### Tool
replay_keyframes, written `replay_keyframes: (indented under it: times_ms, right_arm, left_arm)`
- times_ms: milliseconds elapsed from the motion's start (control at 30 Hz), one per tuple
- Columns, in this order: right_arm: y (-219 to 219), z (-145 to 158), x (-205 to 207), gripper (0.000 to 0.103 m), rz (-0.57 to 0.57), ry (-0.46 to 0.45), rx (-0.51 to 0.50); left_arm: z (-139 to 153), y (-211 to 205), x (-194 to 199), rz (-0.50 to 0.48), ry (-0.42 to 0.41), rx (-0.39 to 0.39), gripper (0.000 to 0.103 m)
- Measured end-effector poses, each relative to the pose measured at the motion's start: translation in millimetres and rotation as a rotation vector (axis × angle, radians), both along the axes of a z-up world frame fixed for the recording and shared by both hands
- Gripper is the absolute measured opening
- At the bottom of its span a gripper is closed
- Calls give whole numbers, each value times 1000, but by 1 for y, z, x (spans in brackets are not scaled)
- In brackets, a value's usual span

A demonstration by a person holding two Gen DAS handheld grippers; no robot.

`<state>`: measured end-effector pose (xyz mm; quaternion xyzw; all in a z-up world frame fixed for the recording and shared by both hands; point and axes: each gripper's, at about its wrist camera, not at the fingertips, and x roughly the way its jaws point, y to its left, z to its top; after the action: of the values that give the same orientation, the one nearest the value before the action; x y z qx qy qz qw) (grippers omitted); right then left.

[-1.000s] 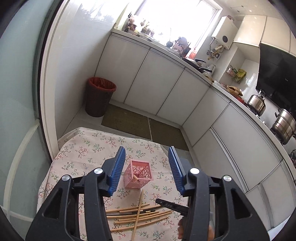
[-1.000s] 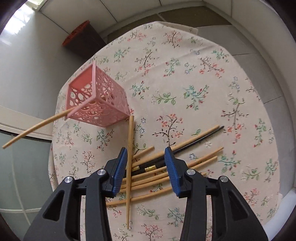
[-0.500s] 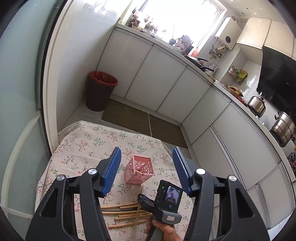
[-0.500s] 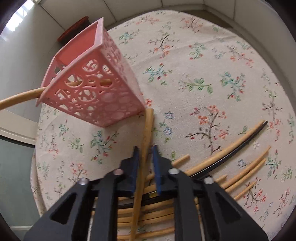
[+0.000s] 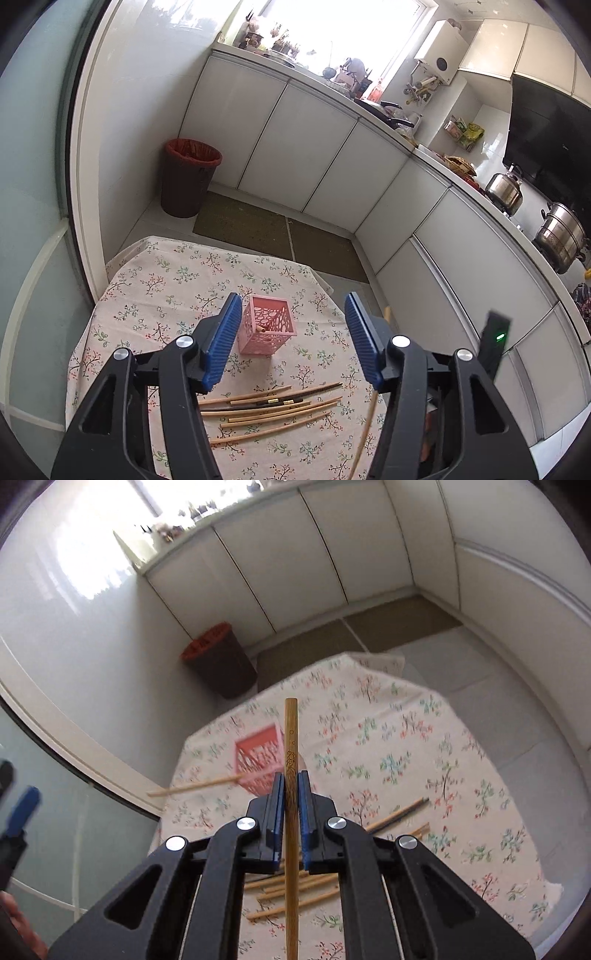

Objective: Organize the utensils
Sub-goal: 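Lower the chopsticks into the pink basket and open both grippers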

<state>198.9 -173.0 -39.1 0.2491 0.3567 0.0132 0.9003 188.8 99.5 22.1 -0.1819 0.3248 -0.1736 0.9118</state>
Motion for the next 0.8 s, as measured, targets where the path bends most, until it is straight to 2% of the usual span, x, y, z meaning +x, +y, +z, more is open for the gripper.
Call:
replay_keyframes:
  times_ms: [133,267,367,600,800]
  right_arm:
    - [1,56,16,7,-43,-239,-39]
    - [13,67,55,8,-121,-357,-98]
    - [23,55,81,8,-159,-403,-141]
    - [42,6,130,8,-196,-459,-211]
    - [55,-45,142,8,-170,-450,-241]
  left_arm:
    - [-5,3,3,6,14,-15,54]
    - [-7,7,5,14,14,-9,55]
    - [-12,14,10,32,28,-17,57]
    - [-23,25,23,74,59,-13,58]
    - [-29,31,23,125,50,1,58]
